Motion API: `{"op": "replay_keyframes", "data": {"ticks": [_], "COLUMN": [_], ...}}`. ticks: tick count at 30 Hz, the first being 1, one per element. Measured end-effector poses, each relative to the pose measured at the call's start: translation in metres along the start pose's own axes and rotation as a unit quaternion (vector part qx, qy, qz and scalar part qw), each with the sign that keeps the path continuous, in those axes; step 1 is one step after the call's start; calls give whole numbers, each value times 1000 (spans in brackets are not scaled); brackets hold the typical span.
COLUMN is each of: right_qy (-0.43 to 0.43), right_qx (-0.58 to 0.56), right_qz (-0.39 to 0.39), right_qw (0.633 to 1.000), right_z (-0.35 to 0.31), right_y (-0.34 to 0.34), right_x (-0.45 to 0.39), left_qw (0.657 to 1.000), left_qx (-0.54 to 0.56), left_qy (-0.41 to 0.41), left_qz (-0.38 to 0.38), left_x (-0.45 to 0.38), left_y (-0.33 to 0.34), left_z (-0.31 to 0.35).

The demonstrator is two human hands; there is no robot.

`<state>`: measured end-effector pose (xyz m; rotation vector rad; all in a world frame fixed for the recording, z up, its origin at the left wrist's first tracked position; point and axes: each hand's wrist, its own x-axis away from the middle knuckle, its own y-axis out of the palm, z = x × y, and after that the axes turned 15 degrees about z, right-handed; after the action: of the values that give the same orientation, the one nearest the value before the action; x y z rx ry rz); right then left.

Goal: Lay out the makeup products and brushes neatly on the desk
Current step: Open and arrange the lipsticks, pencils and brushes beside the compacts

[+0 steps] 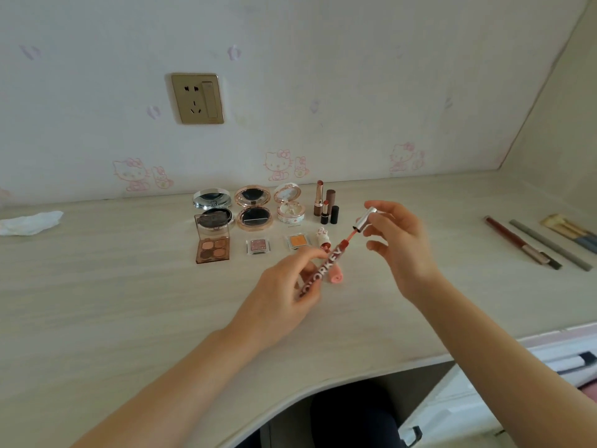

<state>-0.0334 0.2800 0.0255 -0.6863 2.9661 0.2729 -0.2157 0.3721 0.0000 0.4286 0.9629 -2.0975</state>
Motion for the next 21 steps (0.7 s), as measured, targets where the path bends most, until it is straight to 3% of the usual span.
{"op": "replay_keyframes", "data": {"ticks": [5,12,21], "right_qy": [27,-4,-21], "right_qx": [65,159,243], "right_qz": [23,22,-39], "right_qw": [997,987,969], "right_z": [-4,-2,20], "right_y": [-13,-21,14], "right_x": [-31,-62,-75], "left_qw": [996,973,958], "left_qx": [-50,-160,-210], "left_qy": [76,145,195], "left_qz": [-27,-81,-30], "left_x": [-15,-20,-21], "left_y": [46,76,71], "left_z": [9,-4,-13]}}
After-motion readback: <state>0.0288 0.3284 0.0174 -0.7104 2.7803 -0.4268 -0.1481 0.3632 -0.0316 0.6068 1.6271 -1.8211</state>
